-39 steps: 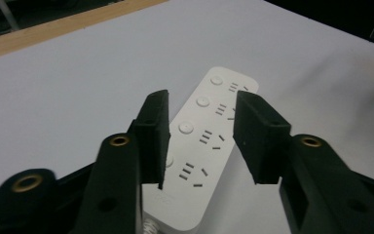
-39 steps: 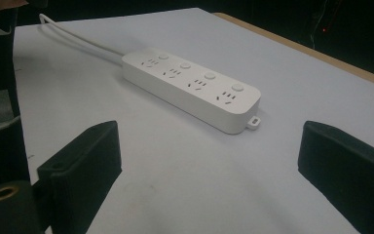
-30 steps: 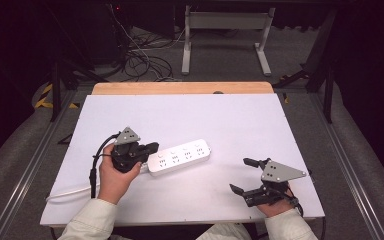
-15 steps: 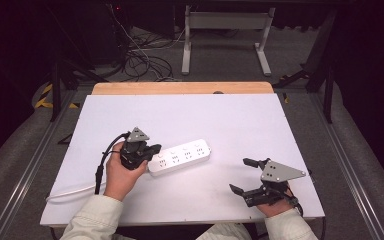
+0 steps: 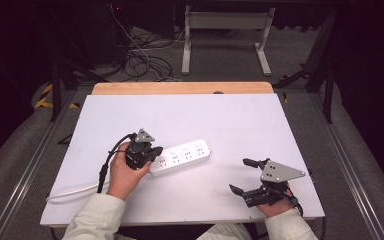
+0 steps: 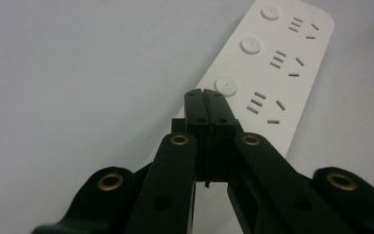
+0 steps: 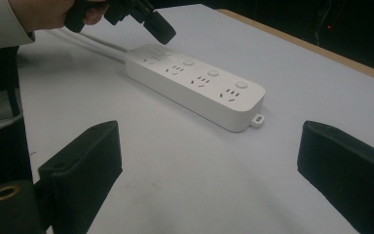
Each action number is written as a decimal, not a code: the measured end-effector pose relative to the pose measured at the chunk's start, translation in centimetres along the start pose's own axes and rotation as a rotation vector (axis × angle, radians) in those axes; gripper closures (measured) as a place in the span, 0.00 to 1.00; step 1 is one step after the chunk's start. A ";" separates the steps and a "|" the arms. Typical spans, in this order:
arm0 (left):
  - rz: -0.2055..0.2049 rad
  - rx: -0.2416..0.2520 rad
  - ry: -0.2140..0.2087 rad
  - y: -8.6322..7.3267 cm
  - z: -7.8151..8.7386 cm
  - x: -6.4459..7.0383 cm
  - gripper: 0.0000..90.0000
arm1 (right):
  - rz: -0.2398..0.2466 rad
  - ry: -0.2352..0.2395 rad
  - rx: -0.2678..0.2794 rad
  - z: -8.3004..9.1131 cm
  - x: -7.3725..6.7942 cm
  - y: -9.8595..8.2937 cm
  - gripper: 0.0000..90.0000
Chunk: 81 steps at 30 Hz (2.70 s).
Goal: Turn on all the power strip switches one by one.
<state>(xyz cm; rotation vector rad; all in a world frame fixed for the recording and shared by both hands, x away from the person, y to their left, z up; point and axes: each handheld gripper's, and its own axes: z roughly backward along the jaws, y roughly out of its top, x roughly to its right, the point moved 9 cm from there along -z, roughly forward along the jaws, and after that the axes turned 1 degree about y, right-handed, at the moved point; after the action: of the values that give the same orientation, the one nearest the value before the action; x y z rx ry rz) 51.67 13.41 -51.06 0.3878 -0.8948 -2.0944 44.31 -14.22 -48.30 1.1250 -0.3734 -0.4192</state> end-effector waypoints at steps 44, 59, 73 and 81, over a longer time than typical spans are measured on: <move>-0.009 -0.043 0.033 -0.9 -1.0 0.0 1.00 | 0.005 0.012 -0.007 -0.1 -0.3 0.0 0.10; -0.024 -0.044 0.055 -0.9 -0.8 0.1 1.00 | 0.006 0.009 -0.009 -0.1 -0.4 0.0 0.10; 0.049 0.110 -0.052 1.7 0.2 1.4 1.00 | 0.008 0.009 -0.008 -0.1 -0.3 0.0 0.10; 0.036 0.124 -0.053 2.0 -1.9 2.0 1.00 | 0.008 0.014 -0.009 -0.1 -0.3 -0.1 0.10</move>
<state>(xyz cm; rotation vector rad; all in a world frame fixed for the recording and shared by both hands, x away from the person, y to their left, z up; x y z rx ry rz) 52.57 10.15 -50.89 0.3801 -1.0589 -2.0304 44.09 -13.97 -48.42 1.1171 -0.3636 -0.4058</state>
